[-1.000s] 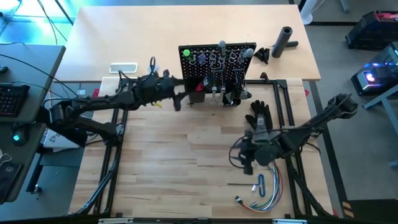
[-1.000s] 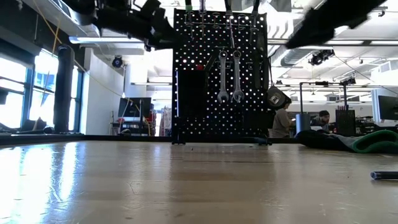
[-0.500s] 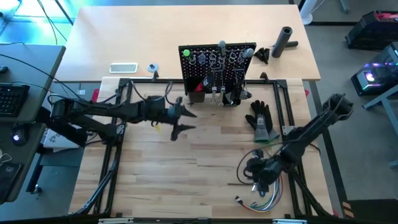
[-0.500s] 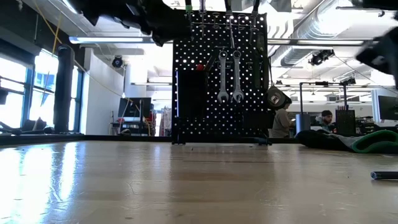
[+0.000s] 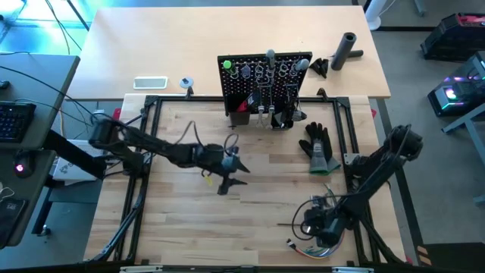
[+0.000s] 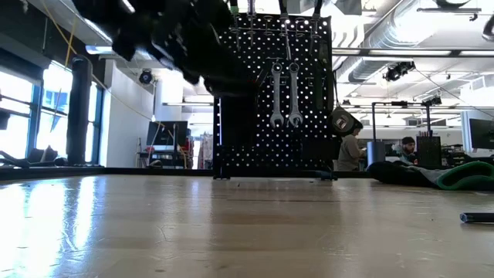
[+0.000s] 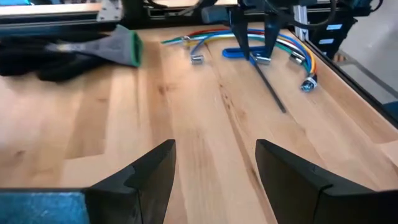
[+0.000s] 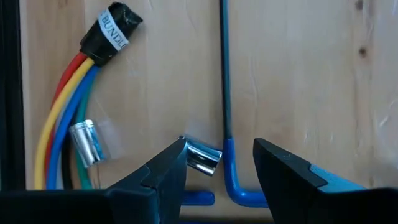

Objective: Hang tools onto peg board
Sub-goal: Put the silver socket on the right black bin on the peg board

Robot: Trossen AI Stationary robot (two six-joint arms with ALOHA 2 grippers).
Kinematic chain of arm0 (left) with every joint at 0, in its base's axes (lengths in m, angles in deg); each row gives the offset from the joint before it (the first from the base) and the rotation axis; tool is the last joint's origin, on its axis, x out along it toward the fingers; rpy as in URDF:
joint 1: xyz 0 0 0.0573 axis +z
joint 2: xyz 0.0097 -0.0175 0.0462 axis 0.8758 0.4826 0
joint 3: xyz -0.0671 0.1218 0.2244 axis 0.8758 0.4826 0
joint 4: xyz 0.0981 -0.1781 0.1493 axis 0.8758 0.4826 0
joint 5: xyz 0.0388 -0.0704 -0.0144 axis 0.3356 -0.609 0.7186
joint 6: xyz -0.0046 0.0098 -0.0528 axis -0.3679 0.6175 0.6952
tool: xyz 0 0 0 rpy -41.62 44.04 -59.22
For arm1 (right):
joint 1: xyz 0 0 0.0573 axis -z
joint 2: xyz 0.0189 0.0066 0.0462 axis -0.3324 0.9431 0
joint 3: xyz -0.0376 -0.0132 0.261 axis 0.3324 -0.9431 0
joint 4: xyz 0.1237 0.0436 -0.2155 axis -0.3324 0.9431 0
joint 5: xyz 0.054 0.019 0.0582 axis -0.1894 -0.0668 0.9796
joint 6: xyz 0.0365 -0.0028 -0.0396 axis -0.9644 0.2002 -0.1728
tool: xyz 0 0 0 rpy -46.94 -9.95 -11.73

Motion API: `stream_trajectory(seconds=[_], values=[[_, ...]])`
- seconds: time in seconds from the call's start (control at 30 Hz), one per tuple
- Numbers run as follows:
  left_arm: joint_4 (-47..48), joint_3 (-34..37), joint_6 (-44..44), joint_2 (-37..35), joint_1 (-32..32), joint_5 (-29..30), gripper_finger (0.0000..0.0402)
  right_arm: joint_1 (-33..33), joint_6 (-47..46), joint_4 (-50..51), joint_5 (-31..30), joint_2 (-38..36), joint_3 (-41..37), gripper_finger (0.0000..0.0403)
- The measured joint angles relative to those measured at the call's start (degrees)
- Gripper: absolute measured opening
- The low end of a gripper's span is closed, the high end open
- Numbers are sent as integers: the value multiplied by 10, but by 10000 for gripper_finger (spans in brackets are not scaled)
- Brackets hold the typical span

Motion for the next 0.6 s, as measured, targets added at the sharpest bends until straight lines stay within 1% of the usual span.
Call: stream_trajectory(seconds=[0.13, 0.3, 0.6], values=[[-59, 0, 15, 54, -10, 0, 214, -8, -33, 0, -3, 5, 0, 181], [-99, 0, 29, 95, -17, -1, 213, -19, -78, 10, -9, 7, -1, 181], [-123, 0, 29, 106, -16, 0, 213, -30, -131, 2, -28, 7, -1, 181]])
